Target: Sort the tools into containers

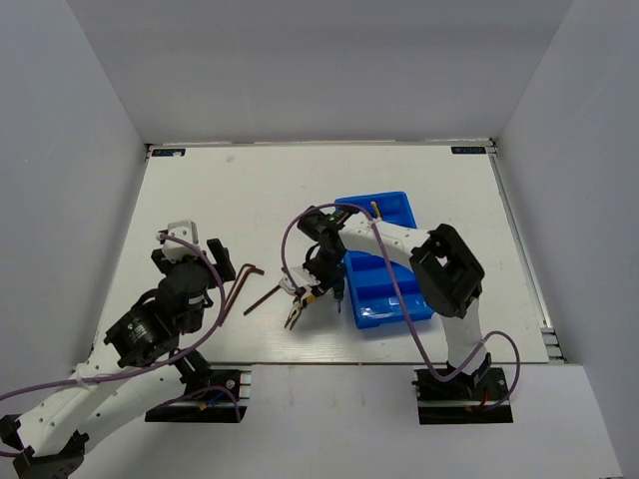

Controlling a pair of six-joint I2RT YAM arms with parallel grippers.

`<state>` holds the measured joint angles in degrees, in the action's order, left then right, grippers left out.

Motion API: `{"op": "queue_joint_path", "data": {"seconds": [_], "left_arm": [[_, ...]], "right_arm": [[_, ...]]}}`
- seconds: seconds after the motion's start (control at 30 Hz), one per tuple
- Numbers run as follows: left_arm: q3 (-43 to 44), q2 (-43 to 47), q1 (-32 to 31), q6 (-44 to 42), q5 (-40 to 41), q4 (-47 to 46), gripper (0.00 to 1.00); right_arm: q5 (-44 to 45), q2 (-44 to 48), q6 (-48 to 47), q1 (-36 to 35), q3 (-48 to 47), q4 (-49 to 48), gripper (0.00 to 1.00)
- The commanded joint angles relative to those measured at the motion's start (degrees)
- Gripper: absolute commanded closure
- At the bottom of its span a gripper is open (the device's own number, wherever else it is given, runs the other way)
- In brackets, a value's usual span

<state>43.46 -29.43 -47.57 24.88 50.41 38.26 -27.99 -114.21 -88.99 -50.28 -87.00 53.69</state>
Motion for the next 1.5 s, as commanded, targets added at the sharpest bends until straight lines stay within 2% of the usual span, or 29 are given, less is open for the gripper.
{"op": "queue_joint_path", "data": {"seconds": [0.0,0.23,0.47,0.8,0.9,0.93,1.0,1.23,1.47], "left_arm": [[0.0,-0.5,0.1,-1.0,-0.5,-1.1,0.13],[0.0,-0.5,0.1,-1.5,-1.0,-1.7,0.13],[0.0,-0.5,0.1,-1.5,-1.0,-1.7,0.13],[0.0,0.1,0.1,-1.5,-1.5,-1.7,0.13],[0.0,0.1,0.1,-1.5,-1.5,-1.7,0.13],[0.0,0.1,0.1,-1.5,-1.5,-1.7,0.13],[0.0,0.1,0.1,-1.5,-1.5,-1.7,0.13],[0.0,0.7,0.1,-1.5,-1.5,-1.7,0.13],[0.0,1.2,0.1,-1.5,-0.9,-1.2,0.13]], "right_arm": [[2.2,-2.4,2.0,-1.4,-2.6,-2.1,0.6],[3.2,-4.4,2.6,-2.4,-2.7,-1.9,0.61],[5.1,-5.0,6.4,-2.8,0.0,-6.1,0.7],[6.8,-3.6,8.0,-4.6,6.0,-9.7,0.66],[7.2,-4.2,7.1,-5.0,5.9,-8.8,0.84],[7.2,-4.3,7.2,-5.2,5.7,-8.5,0.93],[6.7,-4.1,6.9,-5.3,5.3,-7.2,1.0],[0.8,0.4,10.7,-6.7,1.9,-1.9,1.0],[-4.1,4.2,22.7,-8.3,-6.8,-0.5,1.0]]}}
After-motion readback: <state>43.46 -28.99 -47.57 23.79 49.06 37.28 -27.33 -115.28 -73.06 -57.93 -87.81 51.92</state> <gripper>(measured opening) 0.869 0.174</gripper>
